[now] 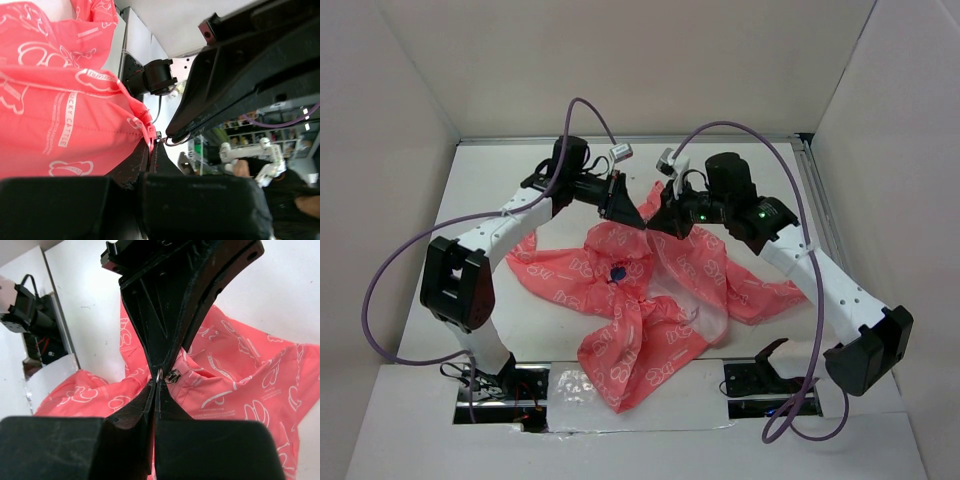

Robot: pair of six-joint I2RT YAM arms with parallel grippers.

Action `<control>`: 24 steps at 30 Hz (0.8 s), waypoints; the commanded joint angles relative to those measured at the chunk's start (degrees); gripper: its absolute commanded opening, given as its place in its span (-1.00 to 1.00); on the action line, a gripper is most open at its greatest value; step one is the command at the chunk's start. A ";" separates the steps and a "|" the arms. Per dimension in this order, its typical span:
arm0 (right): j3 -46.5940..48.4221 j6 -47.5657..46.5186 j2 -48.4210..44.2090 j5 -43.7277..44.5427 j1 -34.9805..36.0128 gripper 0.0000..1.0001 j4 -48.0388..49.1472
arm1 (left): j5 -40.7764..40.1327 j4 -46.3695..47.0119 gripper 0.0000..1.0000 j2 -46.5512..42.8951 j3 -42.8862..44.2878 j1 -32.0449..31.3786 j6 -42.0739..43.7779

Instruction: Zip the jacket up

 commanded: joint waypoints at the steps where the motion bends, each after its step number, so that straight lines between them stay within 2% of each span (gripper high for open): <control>1: -0.69 -2.06 0.33 -1.18 3.14 -1.00 -9.42 | -2.61 1.26 -1.00 0.18 4.31 3.34 -4.58; 5: -2.37 -4.26 0.76 -1.71 5.25 -1.00 -12.40 | -6.56 -0.58 -1.00 0.53 4.39 3.69 -5.54; 13: -9.04 -2.51 -2.83 -4.16 6.92 -1.00 -14.60 | -7.01 0.29 -1.00 1.50 4.22 7.82 -9.06; 18: -10.45 -0.23 -2.83 -2.85 7.10 -1.00 -11.99 | -5.70 -2.25 -1.00 3.61 7.56 7.91 -6.08; 24: -8.17 -0.75 -3.18 -3.38 6.58 -1.00 -9.77 | -8.67 -5.59 -1.00 2.03 4.66 5.63 -1.08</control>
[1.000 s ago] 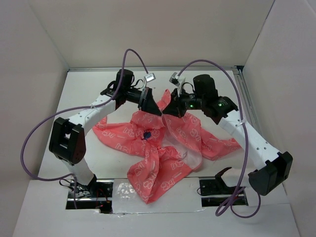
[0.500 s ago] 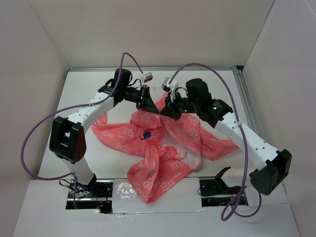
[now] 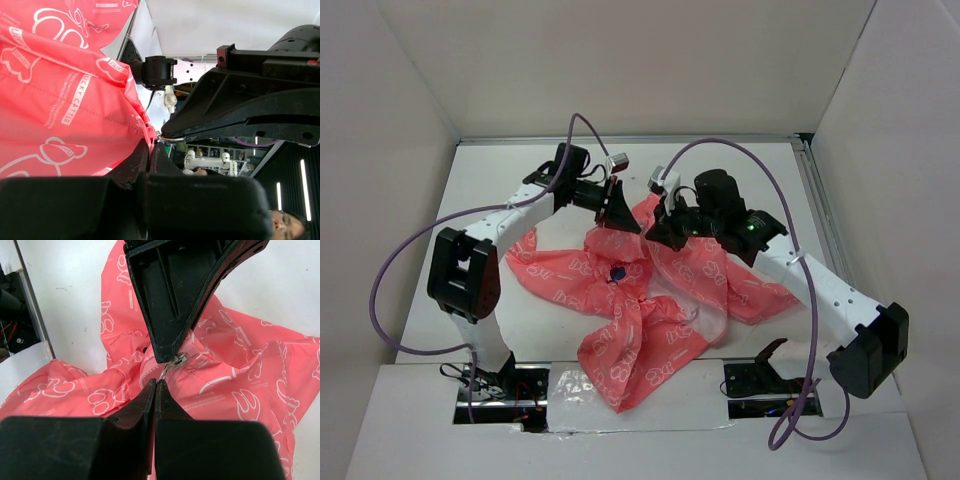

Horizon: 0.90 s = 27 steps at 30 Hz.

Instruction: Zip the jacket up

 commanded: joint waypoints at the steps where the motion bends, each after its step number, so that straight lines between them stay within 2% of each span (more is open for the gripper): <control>1: -0.39 3.43 -2.16 -9.43 2.64 -1.00 -15.12 | -6.14 5.24 -0.77 -2.52 2.85 3.20 4.24; 2: -0.21 3.60 -2.42 -8.99 2.47 -1.00 -15.56 | -6.14 3.50 -0.49 -2.70 2.84 3.03 5.30; 3: -0.12 3.60 -2.68 -9.08 2.38 -1.00 -15.48 | -6.75 2.87 -0.36 -3.31 2.23 3.02 6.87; 4: -0.12 3.43 -3.30 -9.43 2.20 -1.00 -15.30 | -6.75 2.43 -0.12 -3.75 1.88 2.85 8.02; 8: 1.72 2.29 -3.92 -12.23 1.32 -1.00 -16.53 | -9.38 -1.26 0.35 -4.28 2.75 2.85 11.10; 9: 2.07 2.02 -4.09 -12.85 1.32 -1.00 -16.71 | -9.91 -1.61 0.39 -3.76 3.80 2.76 11.45; 10: 2.08 1.67 -4.44 -13.73 1.23 -1.00 -16.80 | -9.83 -1.97 0.59 -3.32 4.51 2.85 11.81; 11: 1.99 1.67 -4.70 -13.91 1.06 -1.00 -16.71 | -9.92 -2.23 0.61 -2.97 5.73 2.85 11.81; 12: 1.90 1.58 -4.97 -14.17 0.97 -1.00 -16.80 | -9.40 -2.49 0.78 -1.92 6.61 2.59 12.33; 14: 1.38 2.02 -5.23 -13.91 0.88 -1.00 -16.27 | -5.98 -5.20 0.79 -0.07 10.29 2.23 14.96; 16: 1.02 2.54 -5.15 -12.86 0.62 -1.00 -15.40 | -3.08 -6.97 0.98 0.64 12.24 1.01 16.90; 18: 1.28 2.63 -4.71 -12.60 0.27 -1.00 -14.95 | -2.45 -9.95 0.98 1.43 14.26 -1.27 21.37; 19: 1.28 2.63 -4.62 -12.51 0.18 -1.00 -14.26 | -5.67 -11.62 0.98 1.95 15.40 -1.98 23.04; 21: 1.72 2.90 -4.36 -11.46 -0.08 -1.00 -13.55 | -7.28 -17.22 0.99 4.94 19.44 -3.12 24.46; 25: 2.60 3.16 -4.36 -9.17 -0.70 -1.00 -14.16 | -3.24 -22.44 0.93 7.85 22.35 -4.01 26.92; 27: 2.69 3.69 -4.97 -7.76 -0.70 -1.00 -13.81 | -6.30 -23.85 0.96 7.85 22.53 -5.58 27.37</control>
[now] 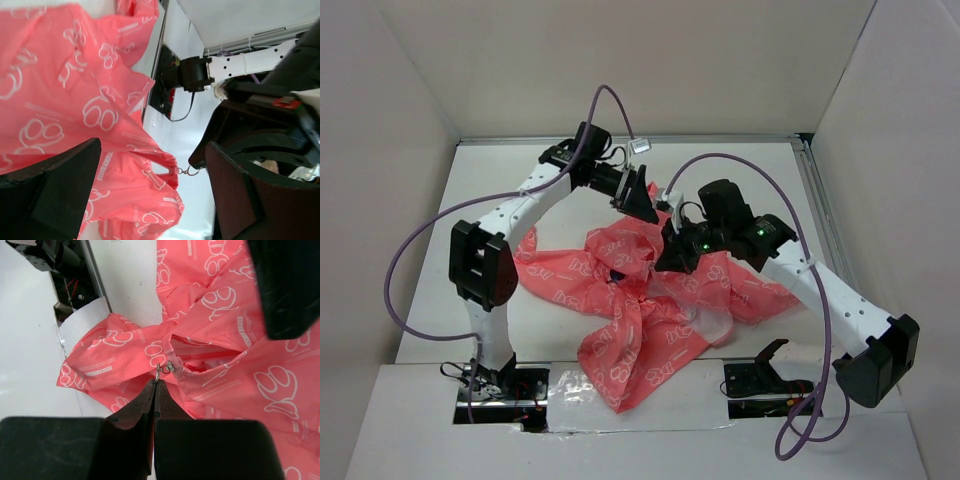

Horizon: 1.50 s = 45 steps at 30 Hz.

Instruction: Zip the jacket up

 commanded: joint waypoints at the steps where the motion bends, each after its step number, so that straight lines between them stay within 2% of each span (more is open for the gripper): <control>1: 2.97 1.22 -2.00 2.36 -0.42 -1.00 0.75 | -1.24 -8.61 0.95 0.74 2.77 -1.52 3.61; 3: 3.76 0.87 -1.82 4.03 -0.33 -1.00 -1.00 | -3.78 -10.90 0.91 1.18 3.39 -2.58 3.70; 12: 4.12 0.17 -0.16 4.82 1.34 -1.00 -1.10 | -11.35 -16.45 0.98 -0.31 3.65 -6.01 3.96; 16: 5.08 0.34 1.07 5.70 1.34 -1.00 0.40 | -13.46 -18.22 0.89 -0.04 3.57 -7.50 4.49; 19: 6.58 -0.45 3.17 5.70 1.52 -1.00 -0.57 | -12.85 -18.65 0.71 0.21 3.65 -7.85 4.93; 22: 7.28 -0.36 4.32 6.75 1.78 -1.00 -1.27 | -15.56 -19.71 0.67 0.57 4.80 -8.55 5.37; 24: 7.20 0.07 4.24 7.54 1.78 -1.00 -0.75 | -14.88 -20.84 0.41 0.83 5.23 -8.73 6.15; 27: 6.85 0.25 3.89 8.86 1.78 -1.00 -0.48 | -14.96 -20.76 0.14 0.05 4.10 -8.73 6.25; 28: 6.76 0.25 3.80 9.65 1.78 -1.00 -0.74 | -15.22 -20.67 -0.10 -0.13 3.83 -8.65 6.16; 31: 6.49 0.52 3.36 10.71 1.78 -1.00 -0.66 | -14.61 -19.97 -0.45 -1.45 2.52 -8.30 6.33; 32: 6.49 0.52 3.36 11.41 1.78 -1.00 -0.83 | -13.83 -19.80 -0.42 -1.71 2.17 -8.12 6.42; 34: 6.49 0.25 3.27 11.24 1.69 -1.00 -1.01 | -13.03 -19.27 -0.22 -2.24 1.81 -7.94 6.95; 37: 6.93 0.08 3.36 10.72 1.78 -1.00 -0.92 | -10.66 -20.31 -0.05 -1.72 2.77 -7.94 8.43; 40: 7.02 -0.27 3.97 10.36 1.96 -1.00 -1.27 | -11.88 -20.67 0.19 -1.02 3.82 -8.03 8.88; 43: 7.19 -0.27 4.33 10.45 2.13 -1.00 -1.10 | -10.40 -21.03 0.24 -0.49 4.27 -8.03 9.32; 45: 7.63 -0.36 4.68 11.15 2.22 -1.00 -1.36 | -11.78 -21.29 0.17 0.04 4.10 -8.21 9.15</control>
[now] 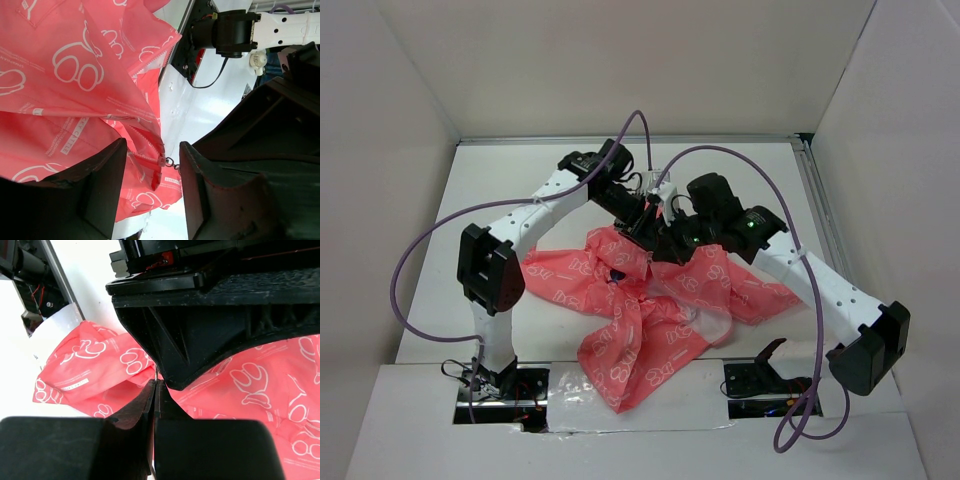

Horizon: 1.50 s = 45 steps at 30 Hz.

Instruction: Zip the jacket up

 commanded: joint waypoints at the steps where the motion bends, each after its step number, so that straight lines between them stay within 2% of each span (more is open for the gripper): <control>1: 3.07 -0.80 0.37 1.93 0.36 -1.00 -0.14 | 1.71 -1.86 0.15 -0.81 1.30 -0.38 1.43; 2: 3.07 -0.80 0.29 2.11 0.36 -1.00 0.04 | 1.19 -1.60 0.09 -0.90 0.77 -0.38 1.34; 12: 3.95 -0.62 1.08 1.75 0.28 -1.00 0.48 | 0.48 -0.36 -0.06 -0.90 -2.75 -2.58 2.49; 15: 3.77 -0.62 0.29 1.84 0.36 -1.00 0.48 | -1.36 -0.63 -0.56 -0.46 -2.40 -2.84 1.78; 16: 3.60 -0.45 0.11 1.84 0.28 -1.00 0.57 | -1.46 -0.63 -0.85 -0.20 -2.05 -2.67 1.69; 18: 3.24 -0.45 -0.07 1.67 0.36 -1.00 0.57 | -1.90 -0.98 -1.00 -0.02 0.32 -2.67 0.91; 24: 2.37 -0.80 -1.12 1.49 0.28 -1.00 -0.75 | -2.24 0.16 -1.00 0.42 3.66 -0.91 -1.81; 28: -0.97 0.17 -2.79 3.33 0.45 -1.00 0.13 | 0.03 2.18 -1.00 0.51 7.26 5.14 -3.23; 35: -7.55 2.10 -3.93 5.01 0.45 -1.00 2.59 | 2.84 -2.11 -1.00 6.65 24.38 13.41 -1.30; 37: -9.58 3.51 -3.76 6.41 0.54 -1.00 2.68 | 3.37 -2.21 -1.00 7.54 25.55 15.61 -0.86; 42: -14.68 7.45 -4.72 7.20 0.80 -1.00 5.22 | 8.99 5.60 -1.00 7.10 29.59 22.71 -5.23; 45: -14.78 9.49 -6.57 7.91 0.89 -1.00 9.44 | 14.26 11.58 -1.00 5.43 28.89 24.66 -5.95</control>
